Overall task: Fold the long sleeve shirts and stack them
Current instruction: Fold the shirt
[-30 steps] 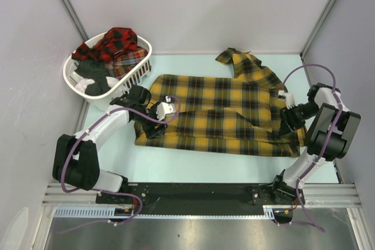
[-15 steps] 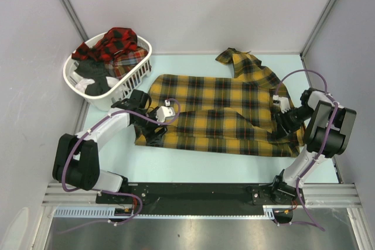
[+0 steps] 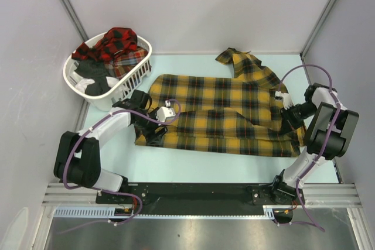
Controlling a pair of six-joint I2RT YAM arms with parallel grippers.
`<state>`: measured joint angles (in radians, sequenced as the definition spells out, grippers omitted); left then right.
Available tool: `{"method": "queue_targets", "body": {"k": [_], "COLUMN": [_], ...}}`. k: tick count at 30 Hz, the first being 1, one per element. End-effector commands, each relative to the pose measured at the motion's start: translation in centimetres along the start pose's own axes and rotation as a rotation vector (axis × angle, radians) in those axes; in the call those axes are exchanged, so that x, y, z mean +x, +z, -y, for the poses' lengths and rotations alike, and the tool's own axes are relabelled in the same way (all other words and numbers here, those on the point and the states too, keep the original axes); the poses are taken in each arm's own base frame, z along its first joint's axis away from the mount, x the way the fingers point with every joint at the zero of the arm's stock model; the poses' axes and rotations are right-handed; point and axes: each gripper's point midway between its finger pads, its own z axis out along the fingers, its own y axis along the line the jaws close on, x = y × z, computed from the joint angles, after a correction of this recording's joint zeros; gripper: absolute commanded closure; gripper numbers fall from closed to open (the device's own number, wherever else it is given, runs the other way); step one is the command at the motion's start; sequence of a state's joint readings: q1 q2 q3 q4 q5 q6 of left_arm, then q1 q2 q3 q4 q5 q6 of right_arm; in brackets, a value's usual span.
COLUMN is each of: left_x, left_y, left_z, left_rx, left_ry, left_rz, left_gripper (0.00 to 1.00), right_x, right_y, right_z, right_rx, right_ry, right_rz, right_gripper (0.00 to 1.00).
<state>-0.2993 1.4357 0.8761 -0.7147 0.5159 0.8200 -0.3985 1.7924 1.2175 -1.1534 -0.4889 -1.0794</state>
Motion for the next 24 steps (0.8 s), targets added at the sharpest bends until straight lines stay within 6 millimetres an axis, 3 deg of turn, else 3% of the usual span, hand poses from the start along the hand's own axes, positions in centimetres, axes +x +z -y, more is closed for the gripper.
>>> {"method": "queue_targets", "body": {"k": [1,7,10,17,19,20,21,24], "left_x": [-0.1,0.5,1.2,4.1,5.6,7.4,7.9,9.1], "left_y": [0.3,0.3,0.1,0.9,1.4,1.8,1.9,1.4], "left_z": [-0.2,-1.2,-2.0,-3.2,-3.2,-3.1,-3.5,-3.6], "left_rx": [-0.002,-0.052,-0.103,-0.160,-0.156,-0.159,-0.178,-0.203], "left_ry": [0.006,-0.032,-0.048,-0.071,-0.075,-0.085,-0.086,-0.084], "left_rz": [0.006,-0.016,-0.036,-0.137,-0.189,-0.258,-0.272,-0.313], "left_gripper": [0.21,0.21,0.21,0.22,0.23,0.25,0.25,0.25], "right_x": [-1.8,-3.2,-2.8,-0.6,-0.2,-0.1,-0.3,-0.1], "right_y": [-1.9,-1.3,-0.5,1.4,0.8,0.4,-0.8,-3.0], "right_z": [0.5,3.4,4.7,4.7,4.9,4.9,5.4,6.3], "right_rx": [0.057,0.201,0.274,0.300,0.323,0.329,0.361,0.411], "right_ry": [-0.038,-0.050,-0.062,-0.069,-0.055,-0.052,-0.047,-0.008], "right_rz": [0.075,0.116,0.108,0.019,0.001,-0.004,-0.005,-0.022], "right_gripper": [1.00,1.00,1.00,1.00,0.95,0.92,0.81,0.68]}}
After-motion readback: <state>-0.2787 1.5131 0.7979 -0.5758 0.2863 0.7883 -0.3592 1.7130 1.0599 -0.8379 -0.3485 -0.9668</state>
